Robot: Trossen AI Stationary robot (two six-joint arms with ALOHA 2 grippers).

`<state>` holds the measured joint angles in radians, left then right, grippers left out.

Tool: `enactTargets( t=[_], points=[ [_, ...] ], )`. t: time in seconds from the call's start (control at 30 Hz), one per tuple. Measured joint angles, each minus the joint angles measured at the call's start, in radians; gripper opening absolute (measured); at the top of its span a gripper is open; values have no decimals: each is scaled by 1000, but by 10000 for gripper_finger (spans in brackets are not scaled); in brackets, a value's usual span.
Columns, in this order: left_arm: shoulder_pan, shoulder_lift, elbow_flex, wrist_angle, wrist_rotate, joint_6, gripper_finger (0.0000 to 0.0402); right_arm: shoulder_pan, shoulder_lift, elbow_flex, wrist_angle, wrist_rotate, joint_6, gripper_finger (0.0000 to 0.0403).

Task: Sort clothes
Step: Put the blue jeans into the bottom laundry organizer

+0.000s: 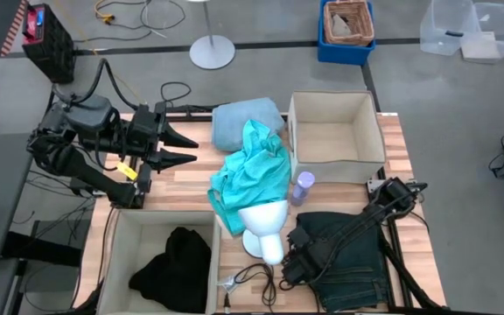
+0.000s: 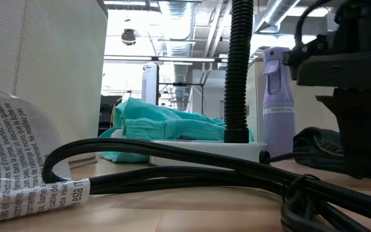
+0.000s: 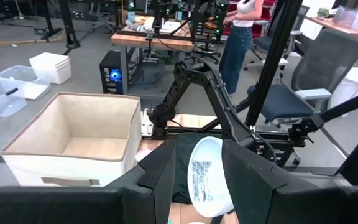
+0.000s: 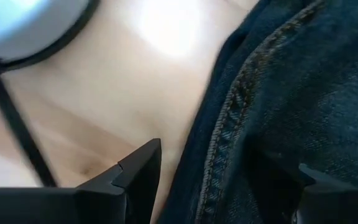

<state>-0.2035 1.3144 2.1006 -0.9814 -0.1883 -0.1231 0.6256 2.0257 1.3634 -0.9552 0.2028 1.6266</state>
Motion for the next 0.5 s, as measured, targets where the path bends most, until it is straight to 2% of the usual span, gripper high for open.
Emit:
enactTargets(
  t=[0.23, 0.5],
  points=[
    [0, 0, 0, 1, 0, 10, 125, -7, -78, 33, -61, 4, 28, 240],
    [0, 0, 0, 3, 25, 10, 125, -13, -75, 33, 28, 12, 83, 247]
  ],
)
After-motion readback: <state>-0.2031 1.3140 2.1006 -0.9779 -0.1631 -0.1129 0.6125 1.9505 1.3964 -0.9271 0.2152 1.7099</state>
